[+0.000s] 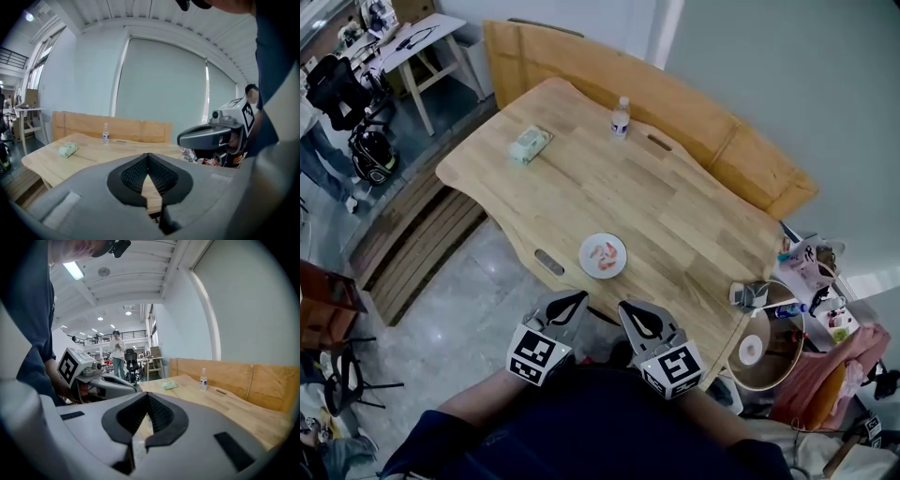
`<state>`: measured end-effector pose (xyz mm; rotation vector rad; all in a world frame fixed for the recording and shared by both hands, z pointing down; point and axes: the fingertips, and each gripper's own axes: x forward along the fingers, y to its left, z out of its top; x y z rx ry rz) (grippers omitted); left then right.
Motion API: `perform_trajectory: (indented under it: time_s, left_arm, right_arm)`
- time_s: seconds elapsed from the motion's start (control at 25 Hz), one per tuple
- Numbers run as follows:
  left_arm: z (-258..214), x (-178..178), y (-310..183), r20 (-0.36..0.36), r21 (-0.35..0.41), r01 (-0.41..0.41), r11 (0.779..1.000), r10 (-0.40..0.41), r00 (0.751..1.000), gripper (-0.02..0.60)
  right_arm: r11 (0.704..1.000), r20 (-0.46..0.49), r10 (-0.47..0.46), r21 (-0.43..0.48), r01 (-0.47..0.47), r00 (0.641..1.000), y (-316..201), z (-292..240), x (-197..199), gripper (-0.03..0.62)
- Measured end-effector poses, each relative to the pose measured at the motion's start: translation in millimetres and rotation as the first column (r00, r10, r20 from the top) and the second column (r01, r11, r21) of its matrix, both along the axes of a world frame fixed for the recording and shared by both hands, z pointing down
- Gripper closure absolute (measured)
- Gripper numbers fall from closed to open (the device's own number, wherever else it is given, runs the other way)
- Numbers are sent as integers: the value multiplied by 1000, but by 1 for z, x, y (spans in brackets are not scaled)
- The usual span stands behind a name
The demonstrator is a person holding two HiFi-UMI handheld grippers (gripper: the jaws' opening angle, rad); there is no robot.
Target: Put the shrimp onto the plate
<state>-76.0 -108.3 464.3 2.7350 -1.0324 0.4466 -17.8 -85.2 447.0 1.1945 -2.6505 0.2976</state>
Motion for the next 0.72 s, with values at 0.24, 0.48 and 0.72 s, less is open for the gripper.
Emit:
perform_trajectory:
  time_s: [0.24,0.48,0.72]
  left_arm:
    - [-12,5,15,-40,3,-45,999,45,998,575]
    - [-16,9,21,-61,8,-62,998,63,996,575]
    - [-15,8,22,-63,17,-66,998,67,996,575]
  right_arm:
    - [1000,-11,-18,0,18,1000,10,3,-10,585]
    - [1000,-11,-21,0,21,1000,14,2,-14,585]
    - [1000,-13,-20,5,20,1000,13,2,-15,585]
